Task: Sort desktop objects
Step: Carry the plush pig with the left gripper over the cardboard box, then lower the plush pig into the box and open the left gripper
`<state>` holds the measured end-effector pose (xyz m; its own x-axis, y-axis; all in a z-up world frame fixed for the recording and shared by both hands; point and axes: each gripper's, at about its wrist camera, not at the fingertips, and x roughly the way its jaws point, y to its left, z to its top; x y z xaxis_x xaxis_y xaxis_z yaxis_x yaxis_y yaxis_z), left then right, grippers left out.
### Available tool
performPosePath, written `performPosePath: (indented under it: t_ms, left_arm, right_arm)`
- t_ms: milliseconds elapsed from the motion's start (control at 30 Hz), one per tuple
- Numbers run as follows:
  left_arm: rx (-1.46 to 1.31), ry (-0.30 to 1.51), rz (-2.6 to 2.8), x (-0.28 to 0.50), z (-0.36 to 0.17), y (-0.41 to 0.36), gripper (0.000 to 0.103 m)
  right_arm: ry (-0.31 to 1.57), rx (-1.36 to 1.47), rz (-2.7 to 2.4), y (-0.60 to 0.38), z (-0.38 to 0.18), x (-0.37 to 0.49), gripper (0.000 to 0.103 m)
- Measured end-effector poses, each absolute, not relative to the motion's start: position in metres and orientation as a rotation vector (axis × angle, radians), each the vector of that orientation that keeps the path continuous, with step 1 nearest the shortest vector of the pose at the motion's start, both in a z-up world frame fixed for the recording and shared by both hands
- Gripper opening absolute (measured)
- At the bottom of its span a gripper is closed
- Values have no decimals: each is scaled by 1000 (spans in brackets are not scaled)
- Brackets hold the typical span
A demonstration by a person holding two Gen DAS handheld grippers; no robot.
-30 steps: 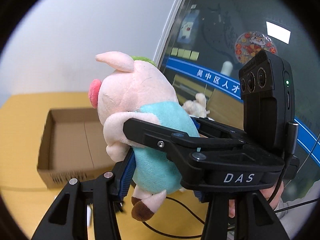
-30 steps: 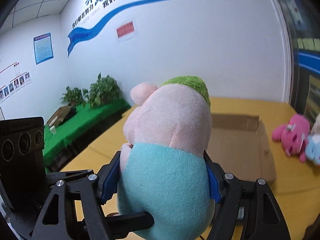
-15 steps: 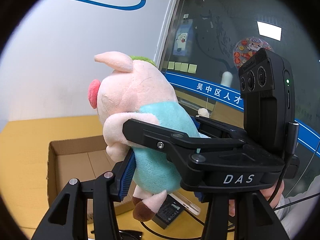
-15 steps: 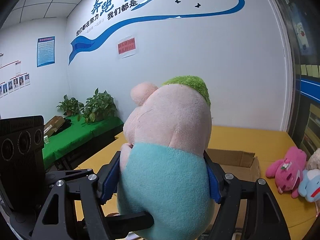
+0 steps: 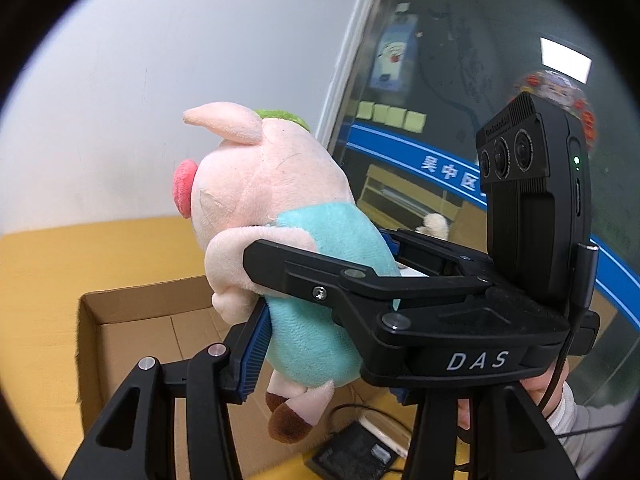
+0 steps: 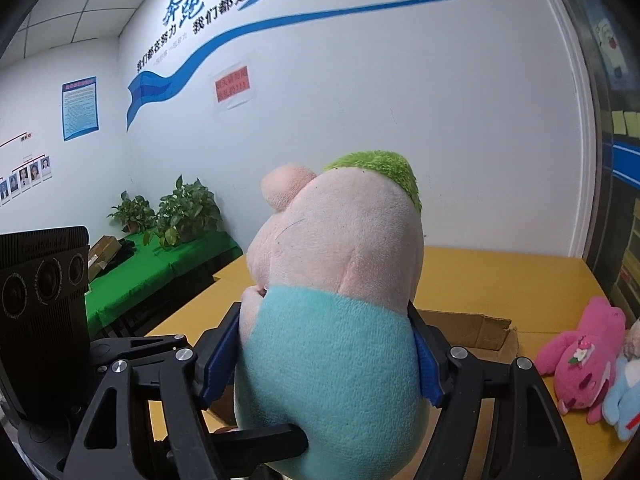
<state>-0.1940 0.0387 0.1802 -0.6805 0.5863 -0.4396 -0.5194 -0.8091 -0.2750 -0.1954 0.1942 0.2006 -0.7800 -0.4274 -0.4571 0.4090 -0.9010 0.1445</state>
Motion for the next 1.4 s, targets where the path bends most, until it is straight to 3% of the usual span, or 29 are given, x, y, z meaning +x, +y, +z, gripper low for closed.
performPosePath:
  t_ms: [267, 667, 800, 933, 1200, 1267, 1367, 1400]
  left_arm:
    - [-932, -291, 2329, -304, 150, 52, 48]
    - [-1399, -449, 2096, -410, 1, 82, 47]
    - [-1462, -436, 2061, -421, -27, 91, 45]
    - [-1430, -428, 2047, -418, -26, 98, 45]
    - [-1398, -419, 2049, -425, -20, 115, 45]
    - [-1387, -399, 2051, -428, -18, 122, 45]
    - [-1345, -337, 2048, -429, -12, 142, 41]
    - [-1328, -317, 2045, -426, -11, 146, 39]
  right_arm:
    - [-136, 946, -2510, 242, 164, -336, 72]
    - [-449, 1406, -2286, 322, -27, -438, 73]
    - [-537, 1469, -2261, 345, -73, -450, 80]
    - [-600, 1452, -2316, 364, -79, -444, 89]
    - [-470, 1403, -2457, 393, -33, -409, 89]
    - [-463, 1380, -2489, 403, -19, -395, 82]
    - [-425, 1400, -2525, 411, -13, -384, 42]
    - [-438, 1421, -2532, 415, -14, -382, 37]
